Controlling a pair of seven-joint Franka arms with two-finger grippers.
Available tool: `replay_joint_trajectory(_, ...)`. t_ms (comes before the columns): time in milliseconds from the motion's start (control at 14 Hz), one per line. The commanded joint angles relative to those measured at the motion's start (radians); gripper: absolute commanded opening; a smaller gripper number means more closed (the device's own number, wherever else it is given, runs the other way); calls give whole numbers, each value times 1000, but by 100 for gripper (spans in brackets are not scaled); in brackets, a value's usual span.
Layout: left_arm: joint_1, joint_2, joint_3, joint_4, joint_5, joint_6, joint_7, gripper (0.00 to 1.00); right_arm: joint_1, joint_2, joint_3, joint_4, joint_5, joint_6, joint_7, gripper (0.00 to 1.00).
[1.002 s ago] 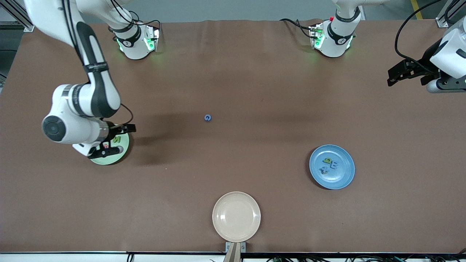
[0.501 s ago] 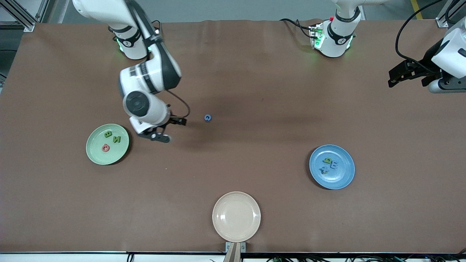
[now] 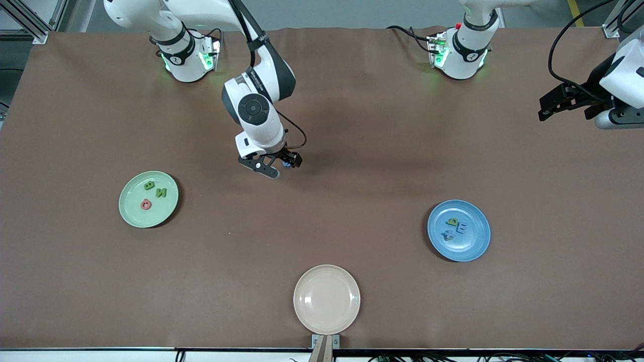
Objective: Sort upper and lower case letters into plates
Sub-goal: 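Reach and grasp the blue G with the right gripper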
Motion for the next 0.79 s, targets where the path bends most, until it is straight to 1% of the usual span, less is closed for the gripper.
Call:
replay_joint_trajectory(0,5,-13,-2,-2,9,5,22,100,40,28,-13,-25,48,43,6,100)
replay_joint_trajectory(143,3,-13,-4,-2,9,5,22,100,51,46,-15,-25,48,41,6,100)
replay_joint_trajectory(358,3,-18,-5,1,9,5,22,100,52,69,-13,-24,51,49,6,96)
replay_joint_trajectory(501,5,-20,-4,3,6,2,22,100,52,86,-13,-22,51,59,6,86)
replay_joint_trajectory(716,5,-18,-2,1,4,3,22,100,52,101,-13,-18,53,66,6,65)
